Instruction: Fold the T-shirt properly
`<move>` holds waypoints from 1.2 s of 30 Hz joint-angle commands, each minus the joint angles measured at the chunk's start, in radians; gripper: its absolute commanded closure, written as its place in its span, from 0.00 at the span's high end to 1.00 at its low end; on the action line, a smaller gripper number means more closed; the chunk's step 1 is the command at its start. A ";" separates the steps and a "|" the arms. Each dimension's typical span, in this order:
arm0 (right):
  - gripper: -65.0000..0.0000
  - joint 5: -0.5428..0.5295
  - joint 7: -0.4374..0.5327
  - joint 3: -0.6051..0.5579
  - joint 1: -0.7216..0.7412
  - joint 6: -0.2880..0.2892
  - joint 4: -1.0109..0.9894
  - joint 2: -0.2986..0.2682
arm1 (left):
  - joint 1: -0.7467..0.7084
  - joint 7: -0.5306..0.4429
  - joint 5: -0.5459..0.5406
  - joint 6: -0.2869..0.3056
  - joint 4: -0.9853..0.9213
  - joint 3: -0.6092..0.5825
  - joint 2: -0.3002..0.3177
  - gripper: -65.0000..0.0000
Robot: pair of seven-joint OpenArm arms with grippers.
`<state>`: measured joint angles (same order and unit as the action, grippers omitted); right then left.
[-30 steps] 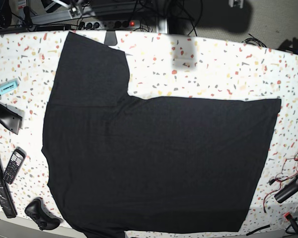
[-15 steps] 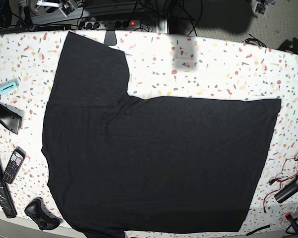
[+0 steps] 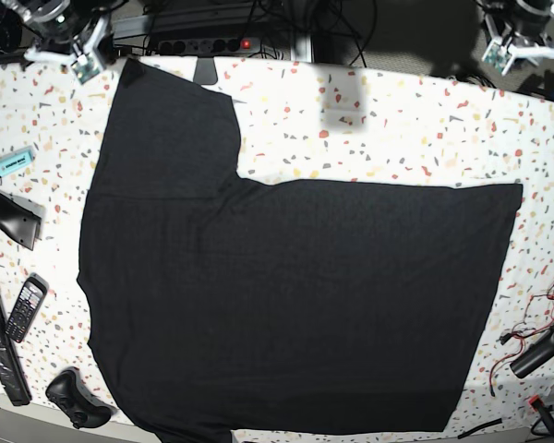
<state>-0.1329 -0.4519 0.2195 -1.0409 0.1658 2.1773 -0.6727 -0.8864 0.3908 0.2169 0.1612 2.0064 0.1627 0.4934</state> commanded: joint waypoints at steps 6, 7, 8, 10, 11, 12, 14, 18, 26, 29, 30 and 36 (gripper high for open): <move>0.09 -0.001 0.000 0.063 -0.006 0.000 0.062 -0.009 | 0.027 -0.073 0.101 -0.011 0.088 0.006 0.114 0.26; 0.09 0.000 0.000 0.064 -0.006 0.000 0.066 -0.009 | 0.047 -0.073 0.101 -0.011 0.086 0.006 0.130 0.26; 0.09 0.000 0.000 0.064 -0.003 0.000 0.068 -0.009 | 0.067 -0.073 0.101 -0.011 0.083 0.006 0.145 0.26; 0.09 0.000 0.000 0.064 0.002 0.000 0.069 -0.008 | 0.113 -0.074 0.100 -0.011 0.077 0.005 0.174 0.26; 0.09 0.000 -0.002 0.064 0.006 0.001 0.069 -0.008 | 0.137 -0.073 0.096 -0.011 0.072 0.005 0.188 0.26; 0.09 0.000 -0.007 0.064 0.013 0.002 0.069 -0.007 | 0.160 -0.069 0.091 -0.011 0.065 0.005 0.204 0.26; 0.09 0.003 -0.010 0.064 0.023 0.002 0.068 -0.005 | 0.201 -0.065 0.085 -0.001 0.041 -0.009 0.246 0.28; 0.09 0.005 -0.014 0.064 0.050 0.002 0.068 0.005 | 0.298 -0.075 0.099 0.016 -0.063 -0.106 0.343 0.29; 0.09 0.049 -0.039 0.063 0.132 0.002 0.068 0.022 | 0.561 -0.077 0.176 -0.021 -0.283 -0.394 0.385 0.30; 0.09 0.048 -0.061 0.063 0.152 0.002 0.068 0.022 | 0.635 -0.077 0.177 -0.054 -0.350 -0.469 0.385 0.30; 0.09 0.048 -0.062 0.063 0.154 0.002 0.068 0.022 | 0.655 -0.077 0.177 -0.071 -0.370 -0.487 0.385 0.30; 0.09 0.049 -0.074 0.063 0.155 0.001 0.068 0.028 | 0.732 -0.120 0.182 -0.076 -0.465 -0.553 0.354 0.29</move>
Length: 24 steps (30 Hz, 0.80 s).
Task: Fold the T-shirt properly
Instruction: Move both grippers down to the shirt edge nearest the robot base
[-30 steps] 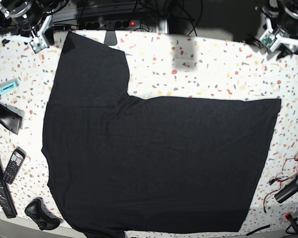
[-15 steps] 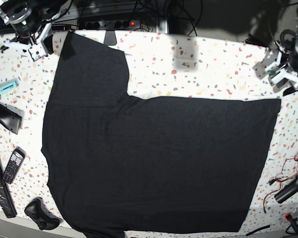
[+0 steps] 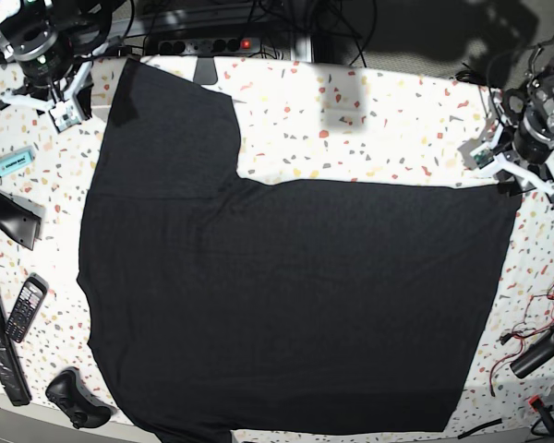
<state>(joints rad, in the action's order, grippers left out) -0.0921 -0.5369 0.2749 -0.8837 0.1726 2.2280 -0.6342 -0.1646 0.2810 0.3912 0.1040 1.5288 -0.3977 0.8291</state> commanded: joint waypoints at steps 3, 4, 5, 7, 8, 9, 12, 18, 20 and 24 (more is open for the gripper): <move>0.09 0.011 -0.023 0.008 -0.003 -0.005 0.018 -0.007 | 0.032 -0.014 0.043 -0.019 -0.033 0.001 -0.026 0.29; 0.09 0.011 -0.032 0.008 -0.003 -0.005 0.018 -0.007 | 0.040 -0.016 0.051 -0.019 -0.049 0.001 -0.035 0.29; 0.09 0.011 -0.033 0.008 -0.003 -0.005 0.018 -0.008 | 0.049 -0.022 0.053 -0.019 -0.066 0.001 -0.042 0.29; 0.09 0.011 -0.032 0.008 -0.003 -0.005 0.018 -0.008 | 0.066 -0.025 0.053 -0.019 -0.097 0.001 -0.048 0.29; 0.09 0.011 -0.032 0.008 -0.003 -0.006 0.018 -0.008 | 0.076 -0.028 0.053 -0.019 -0.113 0.001 -0.050 0.29; 0.09 0.011 -0.032 0.008 -0.003 -0.005 0.018 -0.008 | 0.085 -0.034 0.053 -0.019 -0.130 0.001 -0.050 0.29; 0.09 0.011 -0.031 0.008 -0.002 -0.005 0.018 -0.008 | 0.108 -0.056 0.051 -0.019 -0.179 0.001 -0.051 0.29; 0.09 0.011 -0.028 0.008 0.003 -0.006 0.018 -0.008 | 0.140 -0.089 0.046 -0.019 -0.227 0.001 -0.054 0.29; 0.09 0.011 -0.028 0.008 0.006 -0.006 0.018 -0.008 | 0.147 -0.100 0.045 -0.018 -0.227 0.001 -0.058 0.29; 0.09 0.011 -0.029 0.008 0.006 -0.006 0.018 -0.008 | 0.159 -0.106 -0.011 -0.005 -0.227 0.001 -0.072 0.29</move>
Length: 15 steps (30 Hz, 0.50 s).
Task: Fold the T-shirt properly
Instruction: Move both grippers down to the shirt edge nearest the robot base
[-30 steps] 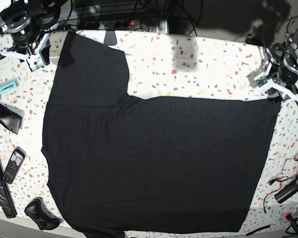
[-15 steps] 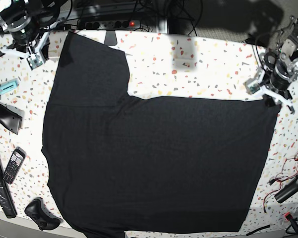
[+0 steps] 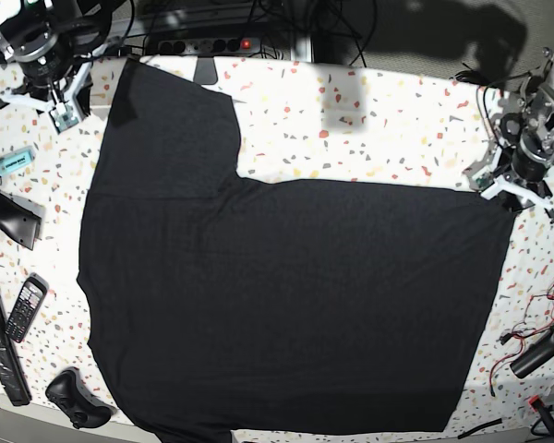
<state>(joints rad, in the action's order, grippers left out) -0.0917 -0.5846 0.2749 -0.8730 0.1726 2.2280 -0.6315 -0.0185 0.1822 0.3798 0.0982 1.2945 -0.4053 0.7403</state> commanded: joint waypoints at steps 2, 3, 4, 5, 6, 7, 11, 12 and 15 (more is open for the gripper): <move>0.09 0.010 0.019 0.008 -0.005 -0.006 0.018 -0.011 | 0.024 -0.013 -0.014 0.040 0.004 0.009 0.007 0.29; 0.09 0.010 0.019 0.008 -0.005 -0.006 0.018 -0.011 | 0.034 -0.012 -0.014 0.045 -0.002 0.009 0.000 0.29; 0.09 0.010 0.018 0.008 -0.005 -0.006 0.018 -0.011 | 0.044 -0.011 -0.014 0.045 -0.013 0.009 -0.010 0.29; 0.09 0.010 0.017 0.008 -0.005 -0.006 0.018 -0.011 | 0.056 -0.010 -0.014 0.045 -0.026 0.009 -0.016 0.29; 0.09 0.010 0.015 0.008 -0.005 -0.006 0.018 -0.011 | 0.068 -0.011 -0.014 0.045 -0.039 0.009 -0.022 0.29; 0.09 0.010 0.014 0.008 -0.005 -0.006 0.018 -0.011 | 0.078 -0.010 -0.014 0.045 -0.053 0.009 -0.025 0.29; 0.09 0.010 0.015 0.008 -0.005 -0.006 0.018 -0.011 | 0.100 -0.013 -0.022 0.048 -0.102 0.009 -0.025 0.29; 0.09 0.010 0.015 0.008 -0.005 -0.006 0.018 -0.011 | 0.102 -0.014 -0.023 0.064 -0.112 0.009 -0.026 0.29; 0.09 0.011 0.015 0.008 -0.005 -0.006 0.018 -0.011 | 0.101 -0.031 -0.022 0.162 -0.134 0.009 -0.027 0.26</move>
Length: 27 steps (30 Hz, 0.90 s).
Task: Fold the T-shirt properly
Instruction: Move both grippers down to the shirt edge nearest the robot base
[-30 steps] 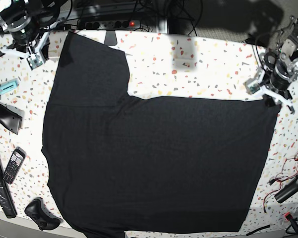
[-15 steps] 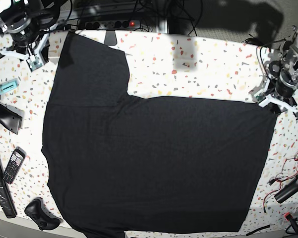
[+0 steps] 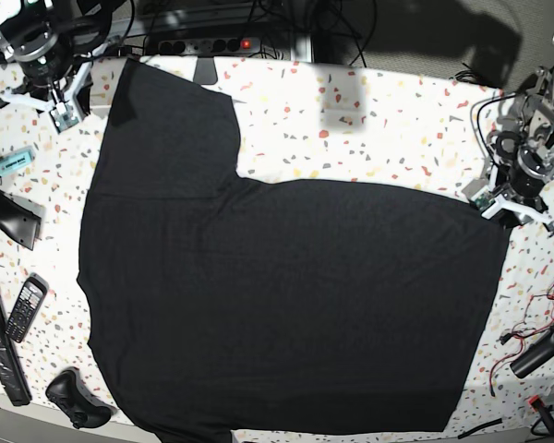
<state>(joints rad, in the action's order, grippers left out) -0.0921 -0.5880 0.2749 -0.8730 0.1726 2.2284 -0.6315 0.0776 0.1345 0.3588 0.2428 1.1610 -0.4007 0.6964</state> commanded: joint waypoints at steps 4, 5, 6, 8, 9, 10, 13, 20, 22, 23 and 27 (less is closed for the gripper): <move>0.09 0.011 0.019 0.008 -0.005 -0.006 0.017 -0.011 | 0.006 0.010 -0.001 0.038 -0.008 0.004 0.016 0.05; 0.09 0.011 0.019 0.008 -0.005 -0.006 0.017 -0.011 | 0.006 0.010 -0.001 0.038 -0.008 0.004 0.016 0.00; 0.09 0.011 0.019 0.008 -0.005 -0.006 0.018 -0.011 | 0.005 0.010 -0.001 0.038 -0.008 0.004 0.016 0.00; 0.09 0.011 0.019 0.008 -0.005 -0.006 0.017 -0.011 | 0.005 0.018 -0.006 0.038 -0.008 0.004 0.016 0.00; 0.09 0.011 0.019 0.008 -0.005 -0.006 0.017 -0.011 | 0.005 0.027 -0.021 0.038 -0.008 0.004 0.016 0.00; 0.09 0.011 0.019 0.008 -0.005 -0.006 0.017 -0.011 | 0.005 0.029 -0.035 0.038 -0.008 0.004 0.016 0.00; 0.10 0.061 0.019 0.008 -0.005 -0.004 0.017 -0.011 | 0.005 0.029 -0.050 0.038 -0.008 0.004 0.016 0.00; 0.50 0.249 -0.005 0.006 -0.008 0.146 0.017 -0.034 | 0.006 0.060 -0.048 0.037 -0.008 0.004 0.015 0.00; 0.52 0.250 -0.003 0.000 -0.009 0.191 0.016 -0.062 | 0.005 0.075 -0.046 0.037 -0.008 0.004 0.015 0.00; 0.52 0.251 0.000 -0.006 -0.008 0.196 0.016 -0.076 | 0.006 0.084 -0.045 0.037 -0.008 0.004 0.015 0.00; 0.52 0.388 0.068 -0.035 -0.008 0.194 -0.023 -0.117 | 0.005 0.108 -0.046 0.034 -0.008 0.004 0.015 0.00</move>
<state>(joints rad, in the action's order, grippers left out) 0.2974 -0.5198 0.2340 -0.8772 0.3756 2.1941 -0.7353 0.0807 0.1932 0.3141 0.2611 1.1553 -0.4004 0.6930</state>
